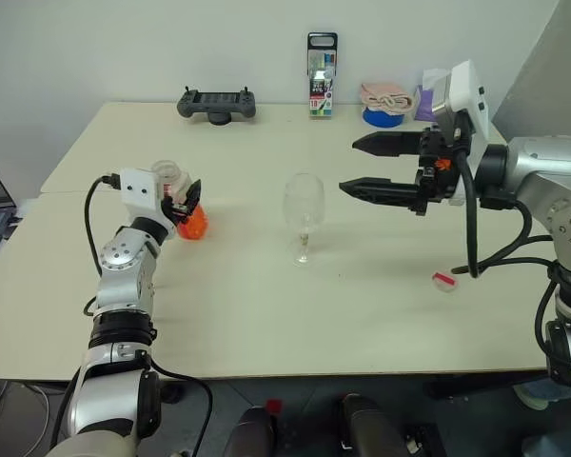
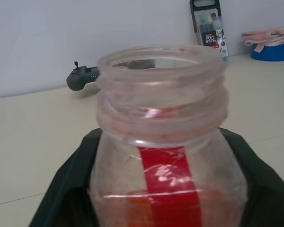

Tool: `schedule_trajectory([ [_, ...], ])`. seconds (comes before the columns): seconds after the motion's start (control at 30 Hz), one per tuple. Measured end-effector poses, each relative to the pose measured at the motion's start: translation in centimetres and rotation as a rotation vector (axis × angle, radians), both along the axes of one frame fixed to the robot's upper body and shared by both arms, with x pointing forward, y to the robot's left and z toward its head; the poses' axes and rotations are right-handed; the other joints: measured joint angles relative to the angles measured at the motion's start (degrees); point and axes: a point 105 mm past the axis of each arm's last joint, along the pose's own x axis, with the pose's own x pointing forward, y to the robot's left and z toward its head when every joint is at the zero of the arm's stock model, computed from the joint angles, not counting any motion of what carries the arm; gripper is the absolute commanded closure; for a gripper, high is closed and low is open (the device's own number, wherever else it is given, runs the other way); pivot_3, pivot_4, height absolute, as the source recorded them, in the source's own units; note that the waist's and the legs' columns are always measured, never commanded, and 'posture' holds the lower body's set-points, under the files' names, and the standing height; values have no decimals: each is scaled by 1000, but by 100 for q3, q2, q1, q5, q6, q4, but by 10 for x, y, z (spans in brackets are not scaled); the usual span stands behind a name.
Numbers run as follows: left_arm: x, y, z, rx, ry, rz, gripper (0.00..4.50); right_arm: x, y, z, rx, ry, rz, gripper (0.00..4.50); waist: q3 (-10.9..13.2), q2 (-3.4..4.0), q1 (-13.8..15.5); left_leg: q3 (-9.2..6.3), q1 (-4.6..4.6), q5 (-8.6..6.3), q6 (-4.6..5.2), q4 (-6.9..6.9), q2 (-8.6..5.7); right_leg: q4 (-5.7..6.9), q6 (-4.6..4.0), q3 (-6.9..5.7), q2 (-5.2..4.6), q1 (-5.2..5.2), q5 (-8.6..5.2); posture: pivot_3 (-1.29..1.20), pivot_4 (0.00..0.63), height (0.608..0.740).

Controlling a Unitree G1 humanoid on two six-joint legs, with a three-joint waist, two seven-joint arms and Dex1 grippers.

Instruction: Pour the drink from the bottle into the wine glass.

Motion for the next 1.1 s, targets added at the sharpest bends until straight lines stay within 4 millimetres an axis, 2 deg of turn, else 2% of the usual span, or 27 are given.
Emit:
schedule_trajectory([
  [0.07, 1, -1, 0, 0, 2, -6, 2719, 1, 0, -1, -3, -6, -16, 815, 0, 0, -3, 0, 0, 0, 0, 0, 1, 0, 0, 0, 0, 0, 0, 0, 150, 740],
  [0.17, 2, -3, 1, 8, 4, -22, 2720, 4, -7, -12, 0, 12, -66, 815, 0, -1, 0, -2, -2, 0, 0, -1, 1, -1, -1, -2, 0, 0, 1, 0, 150, 740],
  [0.27, 7, -20, 18, 57, -16, -92, 2721, 7, -36, -42, 62, 98, -186, 815, -1, -16, 81, -25, -30, 0, -1, 10, -5, -4, -20, -21, -3, -9, 17, 0, 150, 740],
  [0.3, 10, -31, 28, 96, -31, -132, 2721, 5, -46, -52, 86, 117, -227, 815, -1, -17, 131, -27, -40, 1, -1, 10, -8, -6, -19, -23, -5, -13, 19, 0, 150, 740],
  [0.37, 12, -51, 48, 185, -74, -205, 2722, -5, -52, -65, 140, 126, -263, 815, 0, -18, 173, -31, -46, 1, -2, 12, -10, -7, -17, -27, -6, -14, 21, 0, 150, 740],
  [0.43, 13, -75, 74, 268, -139, -277, 2722, -11, -47, -67, 161, 59, -292, 815, 0, -17, 160, -21, -44, 1, -2, 12, -11, -4, -14, -19, -6, -18, 22, 0, 150, 740],
  [0.47, 13, -77, 76, 276, -147, -284, 2722, -11, -46, -66, 161, 50, -296, 815, 0, -17, 158, -20, -43, 1, -2, 12, -11, -4, -13, -18, -6, -18, 22, 0, 150, 740],
  [0.5, 11, -93, 92, 338, -207, -333, 2731, -15, -41, -62, 160, -32, -317, 815, -1, -16, 137, -15, -35, 1, -2, 11, -10, -5, 13, -13, -5, -16, 6, 0, 150, 740],
  [0.53, 7, -109, 100, 409, -259, -380, 2734, -19, -40, -63, 166, -86, -345, 815, -1, -15, 64, -3, -19, 1, -2, 5, -5, -4, 16, -2, 0, -11, 4, 0, 150, 740],
  [0.57, 7, -119, 97, 482, -277, -418, 2734, -24, -40, -72, 183, -96, -382, 815, -1, -15, 58, -5, -14, 1, -2, 3, 2, -3, 16, -4, 8, -8, 3, 0, 150, 740],
  [0.63, 8, -127, 91, 544, -287, -454, 2734, -29, -39, -85, 197, -94, -424, 815, -1, -14, 31, -4, -14, 1, -1, 3, 3, 2, 16, -2, 10, -10, 3, 0, 150, 740],
  [0.8, 9, -136, 88, 641, -332, -500, 2734, -40, -41, -83, 213, -172, -470, 815, 0, -14, -14, 1, -12, 2, -2, 11, 0, 1, 17, 5, 8, -7, 4, 0, 150, 740],
  [0.93, 7, -139, 92, 702, -399, -520, 2734, -54, -54, -98, 203, -140, -530, 815, 0, -15, 2, 2, -16, 2, -2, 9, -2, -2, 17, 5, 7, -6, 3, 0, 150, 740],
  [1.1, 3, -145, 82, 787, -435, -559, 2734, -59, -57, -91, 207, -186, -557, 815, 0, -15, -12, 3, -6, 2, -1, 14, -4, 3, 20, 7, 6, 1, 5, 0, 150, 740],
])
